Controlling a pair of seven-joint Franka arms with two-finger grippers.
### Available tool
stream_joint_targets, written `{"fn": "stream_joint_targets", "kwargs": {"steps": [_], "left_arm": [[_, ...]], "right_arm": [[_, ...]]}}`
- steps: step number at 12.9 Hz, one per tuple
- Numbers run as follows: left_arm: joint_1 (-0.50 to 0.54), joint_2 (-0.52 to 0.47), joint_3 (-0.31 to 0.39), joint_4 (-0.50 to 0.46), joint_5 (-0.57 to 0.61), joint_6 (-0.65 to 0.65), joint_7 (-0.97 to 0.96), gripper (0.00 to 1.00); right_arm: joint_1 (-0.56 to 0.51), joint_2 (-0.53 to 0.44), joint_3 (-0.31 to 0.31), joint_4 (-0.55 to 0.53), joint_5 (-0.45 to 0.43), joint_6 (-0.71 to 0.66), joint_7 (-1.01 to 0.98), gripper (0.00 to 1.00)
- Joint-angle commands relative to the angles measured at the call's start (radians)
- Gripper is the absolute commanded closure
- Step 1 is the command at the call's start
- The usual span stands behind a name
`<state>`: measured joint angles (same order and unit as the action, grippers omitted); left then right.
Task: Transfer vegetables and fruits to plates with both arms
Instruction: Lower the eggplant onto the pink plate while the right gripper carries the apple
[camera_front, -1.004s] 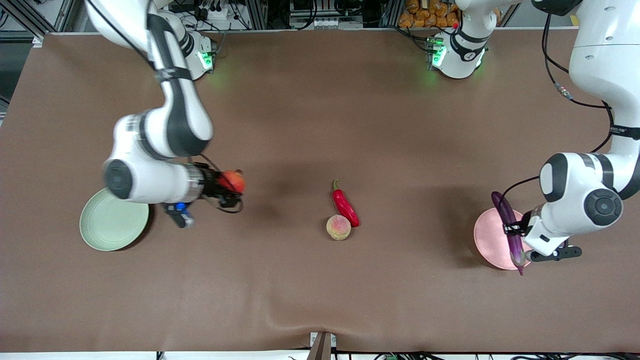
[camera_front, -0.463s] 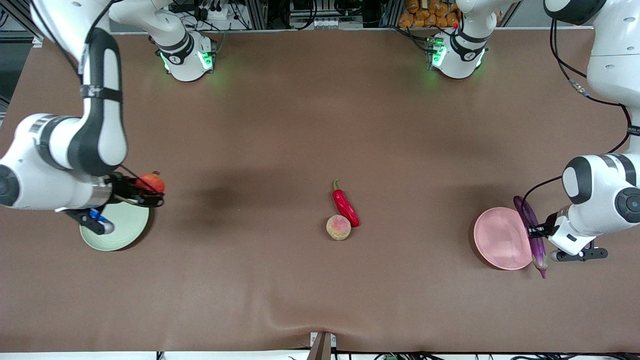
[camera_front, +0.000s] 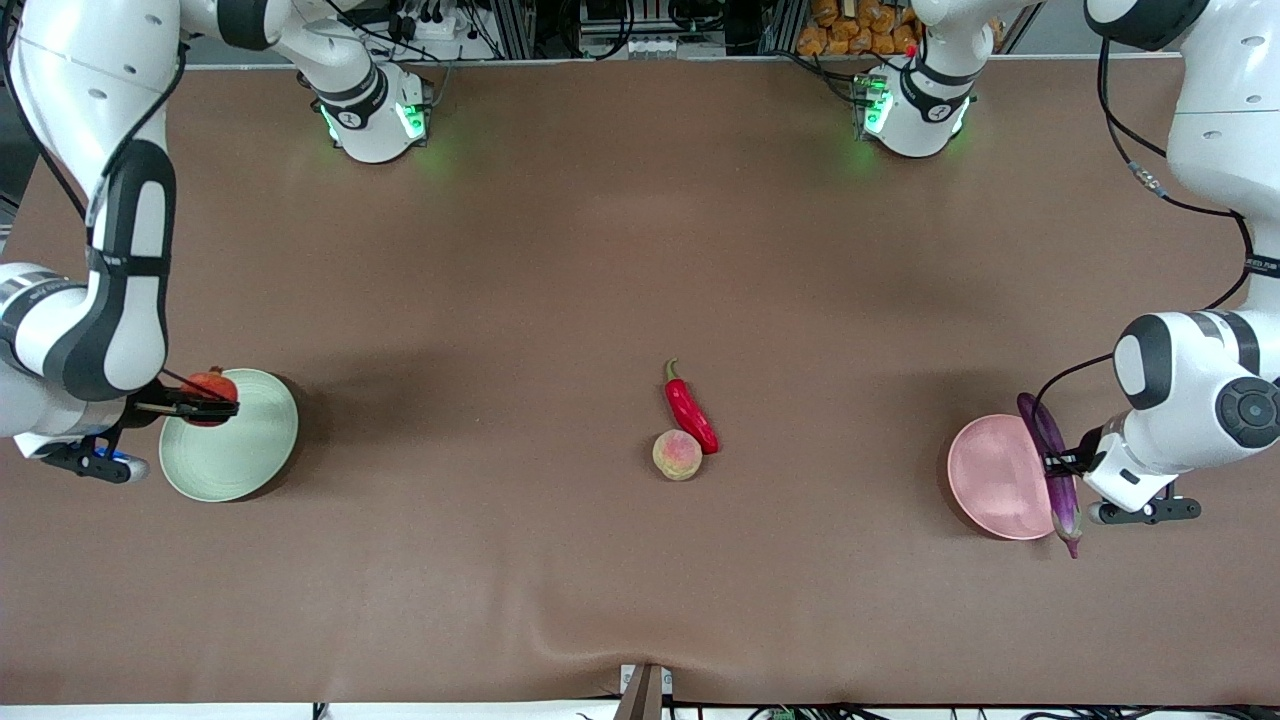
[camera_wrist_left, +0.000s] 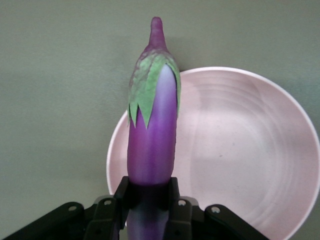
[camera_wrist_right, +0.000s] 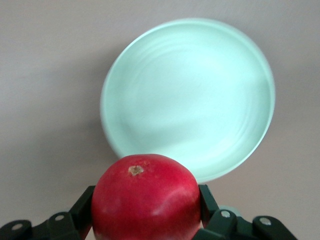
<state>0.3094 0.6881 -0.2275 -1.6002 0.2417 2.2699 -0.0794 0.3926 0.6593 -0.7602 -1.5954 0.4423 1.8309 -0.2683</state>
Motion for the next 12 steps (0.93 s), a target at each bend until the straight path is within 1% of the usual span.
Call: {"fn": "stream_joint_targets", "kwargs": {"steps": [1,2,3,4,5,6,7,8,9,10,12], "left_arm": [[-0.003,-0.004,-0.016,-0.013,0.011,-0.009,-0.031,1.00],[-0.001,-0.002,-0.016,-0.015,0.011,-0.009,-0.028,1.00],[-0.001,-0.001,-0.016,-0.017,0.011,-0.009,-0.027,1.00],[-0.003,0.002,-0.016,-0.015,0.011,-0.009,-0.026,1.00],[-0.006,0.002,-0.016,-0.015,0.011,-0.009,-0.026,0.91],[-0.007,0.002,-0.016,-0.015,0.011,-0.009,-0.026,0.59],[-0.007,-0.001,-0.016,-0.012,0.011,-0.009,-0.034,0.15],[-0.007,-0.005,-0.019,-0.007,0.011,-0.009,-0.031,0.00],[-0.006,-0.016,-0.021,-0.007,0.011,-0.015,-0.031,0.00],[-0.004,-0.028,-0.035,-0.007,0.008,-0.032,-0.033,0.00],[0.000,-0.070,-0.068,-0.003,-0.004,-0.100,-0.059,0.00]], "right_arm": [[-0.069,0.055,0.041,0.014,-0.011,0.124,-0.136,1.00],[-0.114,0.075,0.074,0.014,-0.010,0.189,-0.182,1.00],[-0.168,0.085,0.128,0.014,-0.010,0.233,-0.227,1.00],[-0.222,0.086,0.180,0.014,-0.011,0.251,-0.244,1.00],[-0.263,0.086,0.224,0.014,-0.014,0.252,-0.246,1.00],[-0.279,0.086,0.240,0.008,-0.014,0.248,-0.246,0.96],[-0.282,0.086,0.240,0.003,-0.014,0.243,-0.249,0.89],[-0.282,0.088,0.242,0.003,-0.014,0.241,-0.259,0.66],[-0.282,0.086,0.242,0.003,-0.014,0.235,-0.278,0.13],[-0.284,0.085,0.240,0.008,-0.014,0.205,-0.279,0.00],[-0.285,0.071,0.237,0.022,-0.014,0.144,-0.278,0.00]]}}
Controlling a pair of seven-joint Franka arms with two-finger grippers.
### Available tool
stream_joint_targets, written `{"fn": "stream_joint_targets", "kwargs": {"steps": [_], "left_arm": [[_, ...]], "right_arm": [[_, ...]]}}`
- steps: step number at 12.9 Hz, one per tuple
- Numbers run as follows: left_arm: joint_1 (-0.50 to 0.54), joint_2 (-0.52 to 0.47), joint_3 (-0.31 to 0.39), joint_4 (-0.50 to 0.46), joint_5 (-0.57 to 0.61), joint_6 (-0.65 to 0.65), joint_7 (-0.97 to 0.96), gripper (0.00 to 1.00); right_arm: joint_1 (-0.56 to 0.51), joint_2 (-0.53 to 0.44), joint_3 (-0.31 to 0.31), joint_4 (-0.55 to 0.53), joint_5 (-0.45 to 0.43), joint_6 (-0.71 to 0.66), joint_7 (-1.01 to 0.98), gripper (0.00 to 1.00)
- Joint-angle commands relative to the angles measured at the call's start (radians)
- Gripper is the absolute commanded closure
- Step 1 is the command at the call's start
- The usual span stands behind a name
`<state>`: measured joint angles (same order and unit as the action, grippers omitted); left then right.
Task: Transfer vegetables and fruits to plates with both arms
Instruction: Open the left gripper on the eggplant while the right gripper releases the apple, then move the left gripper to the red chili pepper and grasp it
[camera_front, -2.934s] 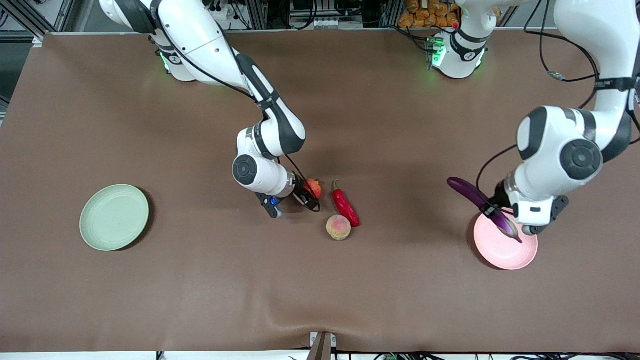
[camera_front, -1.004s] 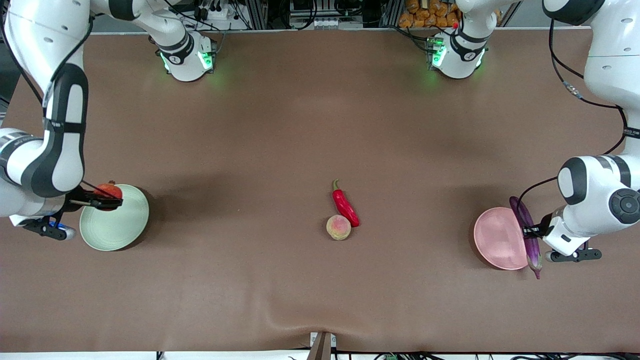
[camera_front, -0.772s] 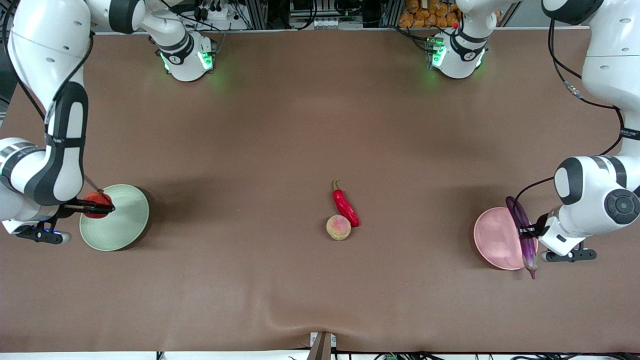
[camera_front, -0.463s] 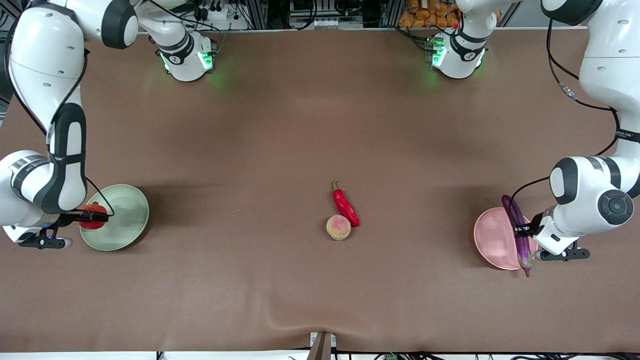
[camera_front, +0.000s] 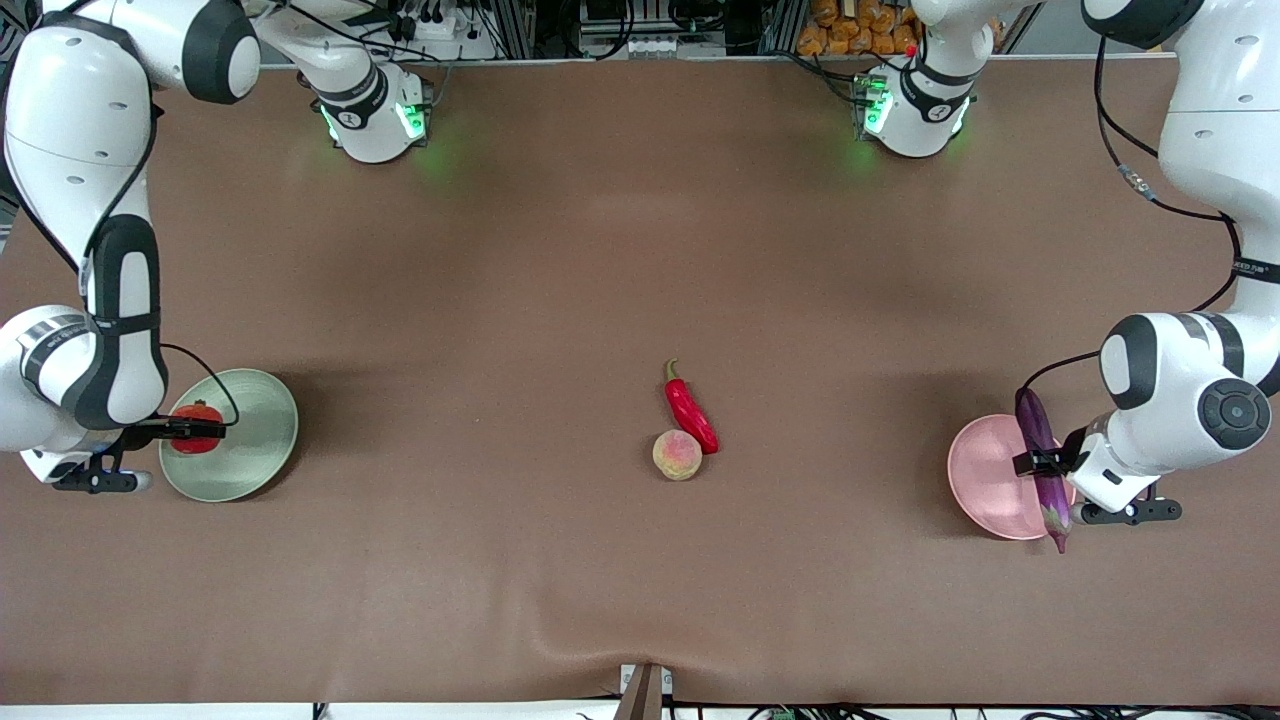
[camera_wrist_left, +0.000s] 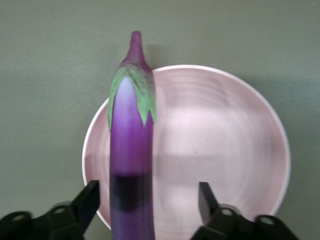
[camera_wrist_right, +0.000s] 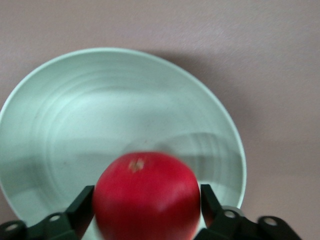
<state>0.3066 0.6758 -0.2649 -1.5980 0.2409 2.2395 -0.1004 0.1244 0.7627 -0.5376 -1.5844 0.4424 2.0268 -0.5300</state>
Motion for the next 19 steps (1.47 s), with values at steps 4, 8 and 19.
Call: {"fn": "stream_joint_targets", "kwargs": {"steps": [4,8,19], "left_arm": [[-0.001,-0.107,-0.141,0.004,-0.155,-0.191,-0.236,0.00],[-0.107,-0.079,-0.198,0.006,-0.152,-0.161,-0.629,0.00],[-0.527,0.022,-0.191,0.006,0.008,0.046,-1.094,0.00]], "right_arm": [[-0.037,-0.040,0.008,0.133,-0.016,-0.265,-0.007,0.00],[-0.028,-0.040,-0.019,0.227,-0.014,-0.401,0.024,0.00],[0.104,-0.083,-0.010,0.311,0.148,-0.711,0.537,0.00]]}}
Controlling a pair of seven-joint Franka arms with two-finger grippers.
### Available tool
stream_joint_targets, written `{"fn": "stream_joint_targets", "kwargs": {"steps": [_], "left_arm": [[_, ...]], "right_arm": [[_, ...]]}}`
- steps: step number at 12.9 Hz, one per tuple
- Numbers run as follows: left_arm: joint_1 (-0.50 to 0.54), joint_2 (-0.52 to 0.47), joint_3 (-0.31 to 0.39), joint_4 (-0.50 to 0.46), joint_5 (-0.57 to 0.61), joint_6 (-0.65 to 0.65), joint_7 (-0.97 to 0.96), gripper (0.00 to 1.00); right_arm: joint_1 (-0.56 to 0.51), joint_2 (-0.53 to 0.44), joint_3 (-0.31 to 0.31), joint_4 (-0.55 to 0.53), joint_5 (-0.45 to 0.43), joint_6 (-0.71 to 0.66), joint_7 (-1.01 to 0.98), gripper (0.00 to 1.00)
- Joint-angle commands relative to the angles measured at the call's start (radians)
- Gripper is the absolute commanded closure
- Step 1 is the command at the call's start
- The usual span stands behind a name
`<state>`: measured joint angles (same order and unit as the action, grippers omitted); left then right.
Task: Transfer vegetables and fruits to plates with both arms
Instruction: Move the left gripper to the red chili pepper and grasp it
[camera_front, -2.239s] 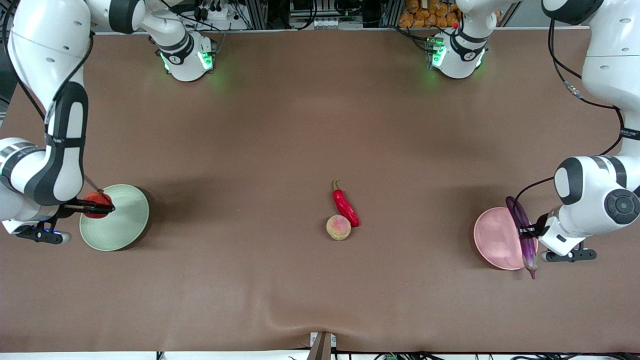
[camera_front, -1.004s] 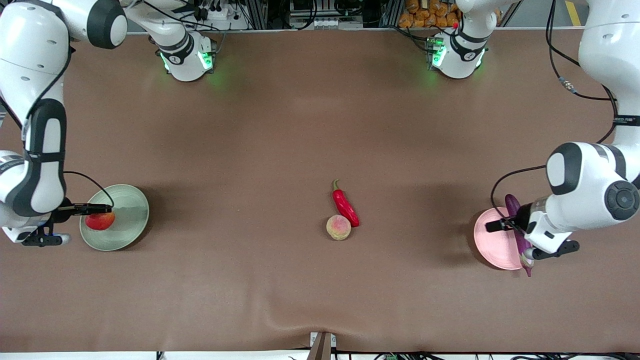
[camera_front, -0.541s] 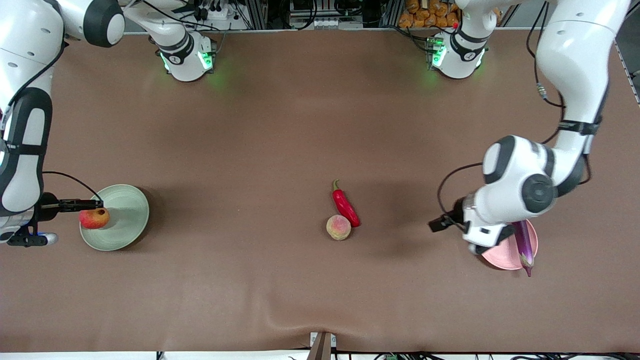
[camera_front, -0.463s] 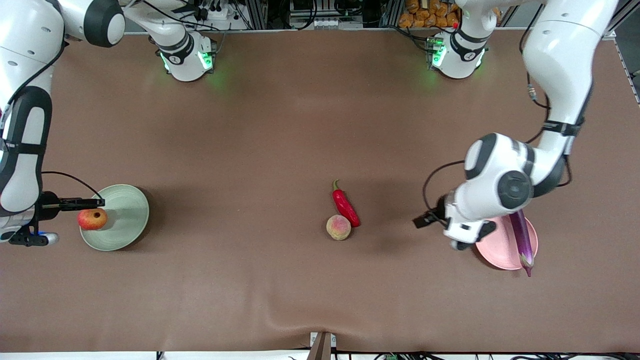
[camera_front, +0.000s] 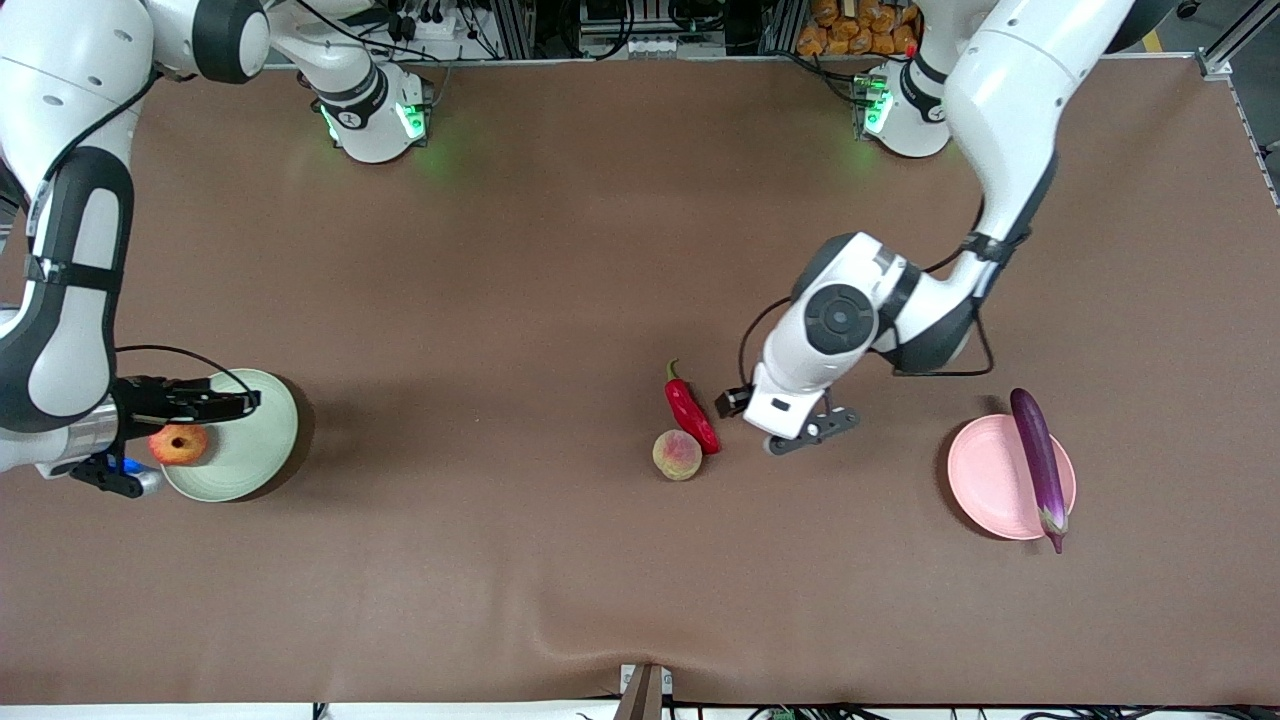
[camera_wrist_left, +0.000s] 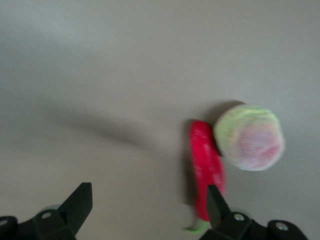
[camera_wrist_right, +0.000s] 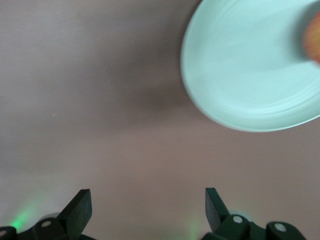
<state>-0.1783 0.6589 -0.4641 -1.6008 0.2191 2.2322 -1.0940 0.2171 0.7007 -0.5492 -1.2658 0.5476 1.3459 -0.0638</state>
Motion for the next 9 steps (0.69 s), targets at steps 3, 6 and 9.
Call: {"fn": "stream_joint_targets", "kwargs": {"steps": [3,6,9], "left_arm": [[-0.151,0.074,0.076,0.010,0.032,0.145,-0.200,0.00],[-0.260,0.149,0.160,0.057,0.032,0.211,-0.302,0.00],[-0.319,0.186,0.223,0.077,0.031,0.215,-0.307,0.17]], "right_arm": [[0.039,-0.033,0.002,-0.009,0.071,-0.031,0.150,0.00],[0.060,-0.037,0.002,-0.013,0.103,-0.031,0.203,0.00],[0.093,-0.043,0.003,-0.015,0.127,-0.031,0.292,0.00]]}}
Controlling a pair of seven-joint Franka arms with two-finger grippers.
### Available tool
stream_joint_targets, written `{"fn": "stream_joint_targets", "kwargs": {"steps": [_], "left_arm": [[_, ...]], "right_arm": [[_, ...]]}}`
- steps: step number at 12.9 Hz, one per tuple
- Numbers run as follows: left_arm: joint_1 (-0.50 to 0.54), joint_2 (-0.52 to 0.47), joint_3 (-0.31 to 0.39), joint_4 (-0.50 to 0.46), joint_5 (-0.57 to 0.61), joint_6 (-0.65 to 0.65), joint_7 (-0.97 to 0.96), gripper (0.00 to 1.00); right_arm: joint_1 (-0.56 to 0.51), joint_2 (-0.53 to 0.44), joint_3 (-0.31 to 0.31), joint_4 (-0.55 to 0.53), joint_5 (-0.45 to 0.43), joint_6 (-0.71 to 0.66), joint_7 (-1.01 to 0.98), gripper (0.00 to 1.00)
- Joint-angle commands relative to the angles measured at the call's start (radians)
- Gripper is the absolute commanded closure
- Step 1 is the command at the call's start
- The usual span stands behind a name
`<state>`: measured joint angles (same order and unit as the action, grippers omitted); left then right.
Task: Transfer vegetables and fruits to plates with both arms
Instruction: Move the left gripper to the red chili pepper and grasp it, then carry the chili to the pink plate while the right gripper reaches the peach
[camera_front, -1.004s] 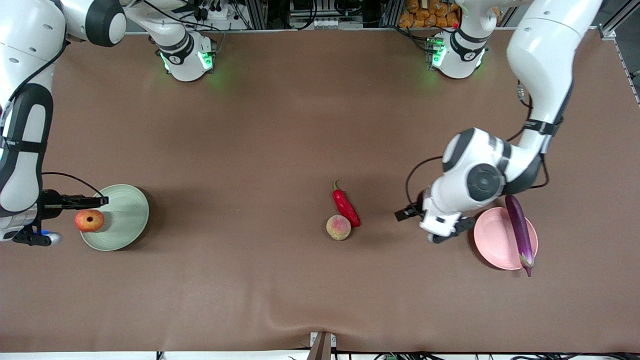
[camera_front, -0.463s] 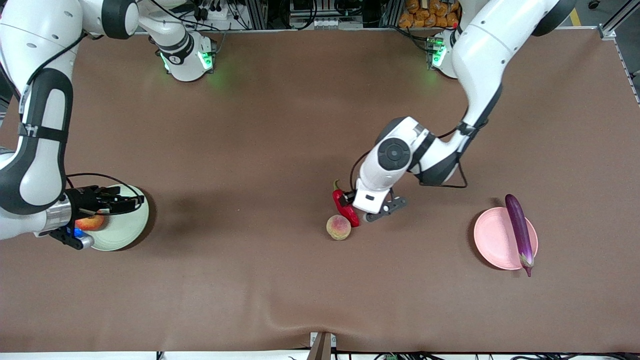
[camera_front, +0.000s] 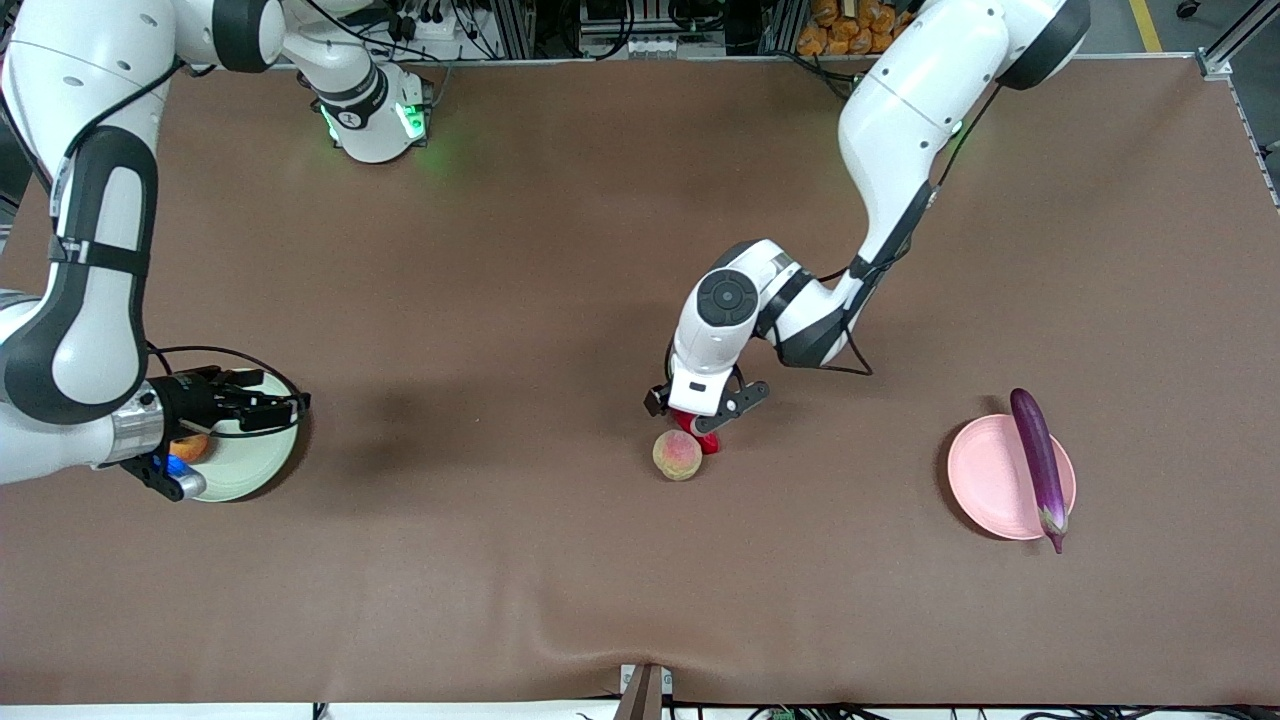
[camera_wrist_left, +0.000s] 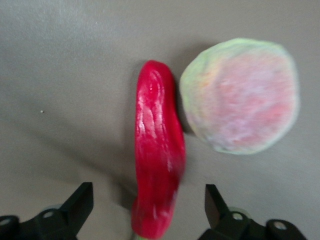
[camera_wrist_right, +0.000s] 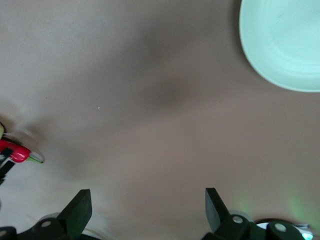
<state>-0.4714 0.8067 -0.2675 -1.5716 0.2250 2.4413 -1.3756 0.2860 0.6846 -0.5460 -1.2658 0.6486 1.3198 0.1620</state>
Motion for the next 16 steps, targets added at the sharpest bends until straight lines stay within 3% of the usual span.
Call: {"fn": "stream_joint_targets", "kwargs": {"steps": [1,2,3,6,10,14,16], "left_arm": [[-0.035,0.051,0.027,0.058,0.025,0.005,-0.033,0.31],[-0.039,0.048,0.028,0.058,0.025,0.005,-0.046,0.68],[-0.032,0.040,0.027,0.058,0.023,0.005,-0.046,1.00],[0.009,-0.047,0.025,0.020,0.025,-0.037,-0.056,1.00],[0.088,-0.214,0.014,-0.011,0.017,-0.241,0.012,1.00],[0.227,-0.282,0.014,-0.011,0.013,-0.405,0.275,1.00],[0.322,-0.271,0.016,-0.016,0.014,-0.415,0.393,1.00]], "right_arm": [[0.034,-0.027,-0.002,-0.017,0.031,-0.004,0.079,0.00],[0.045,-0.025,-0.002,-0.017,0.032,0.001,0.088,0.00],[0.054,-0.025,-0.002,-0.017,0.054,0.004,0.114,0.00],[0.088,-0.019,-0.002,-0.018,0.141,0.039,0.212,0.00],[0.179,-0.011,0.000,-0.018,0.200,0.178,0.428,0.00],[0.294,0.010,0.017,-0.020,0.220,0.381,0.657,0.00],[0.324,0.038,0.098,-0.018,0.215,0.543,0.795,0.00]]}}
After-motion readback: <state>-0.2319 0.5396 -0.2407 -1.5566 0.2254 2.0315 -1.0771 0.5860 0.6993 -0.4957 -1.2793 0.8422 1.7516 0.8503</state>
